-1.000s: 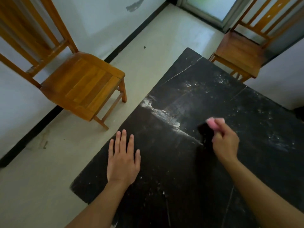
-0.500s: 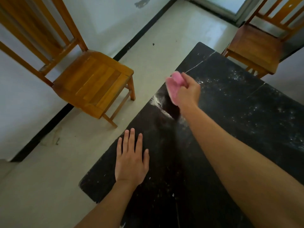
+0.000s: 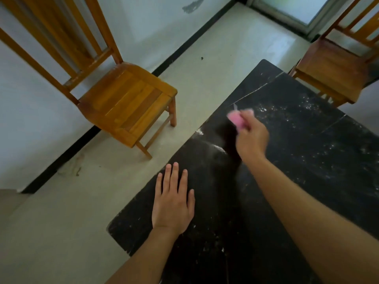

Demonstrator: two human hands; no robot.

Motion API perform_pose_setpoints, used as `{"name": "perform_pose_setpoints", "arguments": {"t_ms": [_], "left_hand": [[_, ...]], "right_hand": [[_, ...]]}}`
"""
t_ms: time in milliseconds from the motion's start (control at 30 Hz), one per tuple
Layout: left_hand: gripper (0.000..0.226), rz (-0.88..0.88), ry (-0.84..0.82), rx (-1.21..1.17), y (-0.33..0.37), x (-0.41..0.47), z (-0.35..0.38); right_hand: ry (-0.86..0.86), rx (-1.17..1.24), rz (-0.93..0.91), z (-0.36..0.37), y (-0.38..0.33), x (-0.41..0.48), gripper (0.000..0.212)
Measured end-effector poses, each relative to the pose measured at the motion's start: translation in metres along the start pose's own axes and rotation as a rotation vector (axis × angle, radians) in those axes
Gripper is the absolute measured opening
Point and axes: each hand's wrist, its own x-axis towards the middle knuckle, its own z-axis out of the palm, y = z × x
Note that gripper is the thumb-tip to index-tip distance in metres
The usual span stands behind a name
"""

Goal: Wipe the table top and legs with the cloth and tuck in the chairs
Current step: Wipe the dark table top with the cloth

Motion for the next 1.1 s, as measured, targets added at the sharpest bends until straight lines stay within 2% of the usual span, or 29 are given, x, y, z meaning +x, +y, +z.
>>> {"name": "perform_pose_setpoints", "arguments": {"t_ms": [67, 133, 200, 233, 333, 367, 433, 533, 600, 633, 733, 800, 933, 1000, 1100], "left_hand": [[0.058, 0.001, -0.007, 0.001, 0.001, 0.0, 0.0], [0.058, -0.002, -0.011, 0.005, 0.0, 0.001, 0.0], [0.058, -0.001, -0.015, 0.004, 0.0, 0.001, -0.001], [0.058, 0.0, -0.016, 0.002, -0.001, 0.001, 0.0], [0.058, -0.009, -0.017, 0.004, -0.001, 0.001, -0.001], [0.058, -0.01, -0.017, 0.005, 0.0, 0.001, -0.001], [0.058, -0.007, -0.012, 0.003, 0.0, 0.002, -0.002], [0.058, -0.006, 0.0, 0.004, -0.001, 0.002, -0.001], [0.057, 0.002, 0.008, 0.004, -0.001, 0.001, -0.001], [0.057, 0.007, 0.012, -0.002, -0.001, 0.002, -0.001], [0.058, -0.006, 0.025, 0.002, -0.003, 0.003, 0.001], [0.058, -0.017, 0.028, 0.006, -0.002, 0.003, 0.001], [0.059, -0.026, 0.045, 0.032, -0.003, 0.002, 0.002], [0.056, -0.048, 0.049, 0.057, 0.001, -0.001, 0.0], [0.053, -0.116, 0.037, 0.057, 0.026, -0.007, -0.006]], "right_hand": [[0.132, -0.077, 0.088, -0.01, 0.037, -0.03, 0.052], [0.187, -0.053, 0.033, 0.016, 0.05, -0.058, 0.052], [0.166, 0.037, -0.052, 0.055, 0.029, -0.066, 0.055], [0.094, 0.111, -0.031, 0.075, 0.009, -0.063, 0.052], [-0.29, 0.256, 0.095, 0.114, -0.051, -0.037, 0.042], [-0.34, 0.289, 0.114, 0.115, -0.063, -0.027, 0.04], [-0.286, 0.275, 0.099, 0.098, -0.07, -0.009, 0.035], [-0.003, 0.113, 0.04, 0.066, -0.043, -0.004, 0.033], [0.046, 0.029, 0.016, 0.069, -0.024, -0.024, 0.039], [-0.034, 0.04, 0.018, 0.08, -0.021, -0.036, 0.04], [-0.428, 0.214, 0.095, 0.113, -0.038, -0.052, 0.039], [-0.509, 0.292, 0.13, 0.109, -0.049, -0.047, 0.038], [-0.294, 0.18, -0.014, 0.039, -0.013, -0.034, 0.036], [-0.172, 0.117, -0.052, -0.017, 0.018, -0.035, 0.03], [-0.025, -0.02, -0.086, -0.112, 0.077, -0.041, 0.036]]}}
